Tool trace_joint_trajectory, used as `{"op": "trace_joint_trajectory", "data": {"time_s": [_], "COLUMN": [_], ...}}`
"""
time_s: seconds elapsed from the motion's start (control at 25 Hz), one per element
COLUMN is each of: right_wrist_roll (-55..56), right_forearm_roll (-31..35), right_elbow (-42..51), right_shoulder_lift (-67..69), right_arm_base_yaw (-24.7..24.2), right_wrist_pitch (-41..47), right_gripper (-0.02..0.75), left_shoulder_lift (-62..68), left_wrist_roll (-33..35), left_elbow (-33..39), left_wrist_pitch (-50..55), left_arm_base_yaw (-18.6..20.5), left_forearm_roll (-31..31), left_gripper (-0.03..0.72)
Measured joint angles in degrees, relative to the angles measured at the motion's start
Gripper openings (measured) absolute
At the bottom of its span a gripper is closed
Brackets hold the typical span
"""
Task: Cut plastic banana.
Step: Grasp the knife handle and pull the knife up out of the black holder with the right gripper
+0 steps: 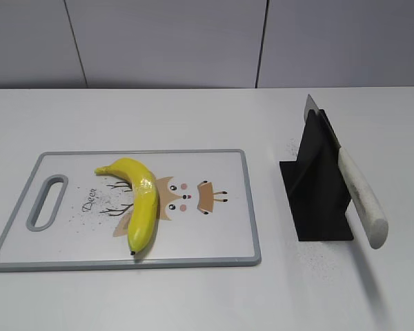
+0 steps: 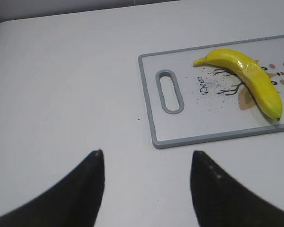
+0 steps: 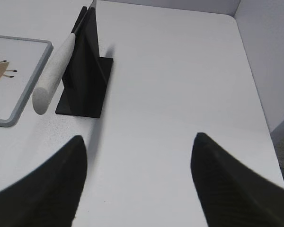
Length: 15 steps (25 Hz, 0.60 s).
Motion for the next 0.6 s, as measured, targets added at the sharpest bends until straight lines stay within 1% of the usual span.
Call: {"op": "trace_joint_trajectory", "data": {"time_s": [0.2, 0.6], "right_wrist_roll": [0.0, 0.0], "right_forearm_roll": [0.0, 0.0], "right_elbow": [0.0, 0.0], "right_shoulder_lift": [0.0, 0.0], "right_arm_base_yaw": [0.0, 0.0], "right_wrist_pitch": [0.0, 0.0], "right_gripper": [0.521, 0.521], "left_shoulder_lift": [0.0, 0.0], "left_wrist_roll": [0.0, 0.0], "left_elbow": [0.0, 0.0], "left_wrist_pitch": [0.0, 0.0], "left_arm_base_yaw": [0.0, 0.0], "left_forearm_roll": [0.0, 0.0], "left_gripper": [0.539, 0.537]}}
